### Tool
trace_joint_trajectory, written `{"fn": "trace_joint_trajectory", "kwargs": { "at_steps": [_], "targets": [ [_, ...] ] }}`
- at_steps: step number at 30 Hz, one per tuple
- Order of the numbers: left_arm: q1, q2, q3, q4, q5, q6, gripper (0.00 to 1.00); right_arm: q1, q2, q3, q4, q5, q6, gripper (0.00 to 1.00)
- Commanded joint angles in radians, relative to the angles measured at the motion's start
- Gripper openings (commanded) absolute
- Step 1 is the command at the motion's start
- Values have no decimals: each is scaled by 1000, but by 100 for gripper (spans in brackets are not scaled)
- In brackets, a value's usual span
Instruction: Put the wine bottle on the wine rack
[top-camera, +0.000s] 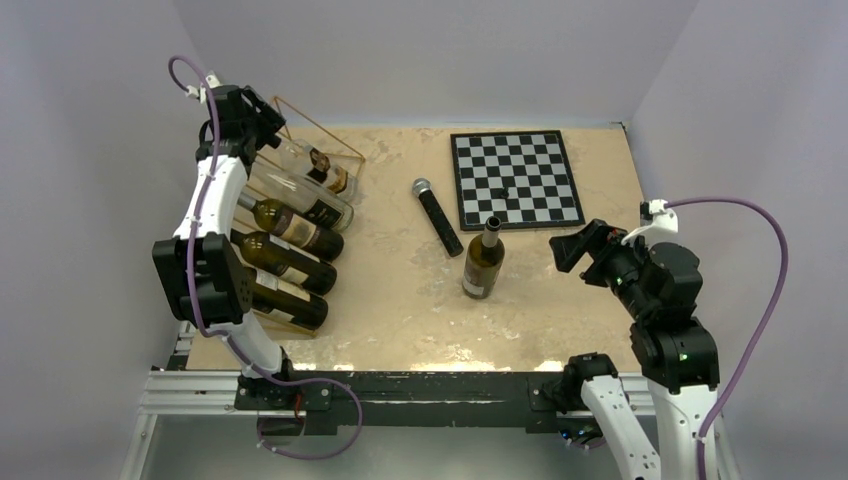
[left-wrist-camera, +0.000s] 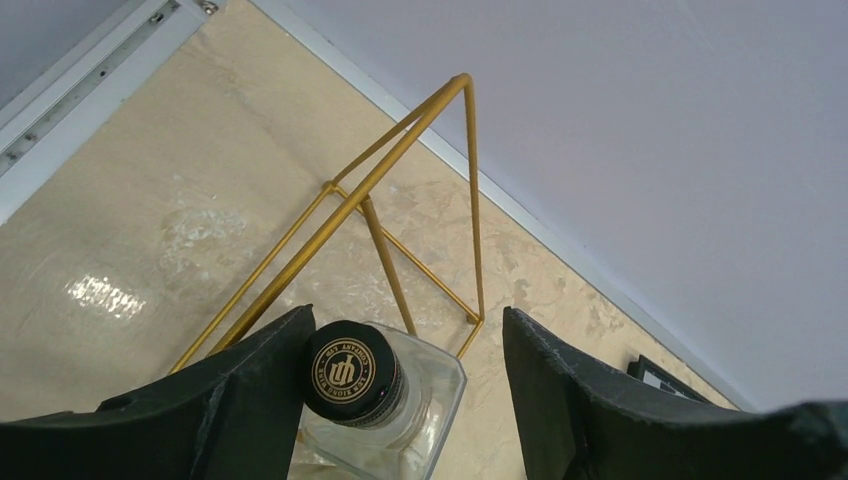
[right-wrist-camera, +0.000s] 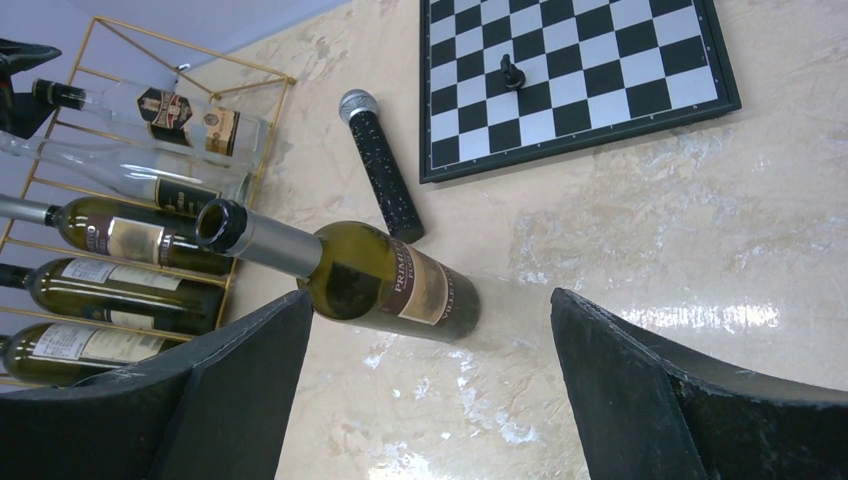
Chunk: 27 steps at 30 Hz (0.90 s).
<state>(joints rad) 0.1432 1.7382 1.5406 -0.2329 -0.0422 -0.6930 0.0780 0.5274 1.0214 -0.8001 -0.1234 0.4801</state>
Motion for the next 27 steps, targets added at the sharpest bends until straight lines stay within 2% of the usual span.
{"fn": "trace_joint_trajectory", "kwargs": {
  "at_steps": [1, 9, 17, 21, 23, 24, 27],
  "targets": [
    [2, 6, 74, -147, -82, -28, 73, -3, -8, -3, 19, -9, 2, 94],
    [-4, -18, 108, -145, -167, 29, 74, -2, -9, -6, 19, -5, 3, 94],
    [-18, 24, 265, -235, -283, 200, 74, -2, 3, 3, 24, -3, 1, 94],
    [-22, -17, 253, -217, -308, 211, 75, -2, 16, 11, 24, -11, 2, 94],
    [-37, -47, 243, -193, -265, 234, 75, -2, 17, 17, 21, -9, 1, 94],
    [-49, -60, 236, -169, -193, 262, 75, -3, 15, 20, 21, -7, -2, 94],
    [-97, -69, 272, -137, 140, 346, 77, -3, 12, 26, 20, -7, -4, 94]
  ]
}}
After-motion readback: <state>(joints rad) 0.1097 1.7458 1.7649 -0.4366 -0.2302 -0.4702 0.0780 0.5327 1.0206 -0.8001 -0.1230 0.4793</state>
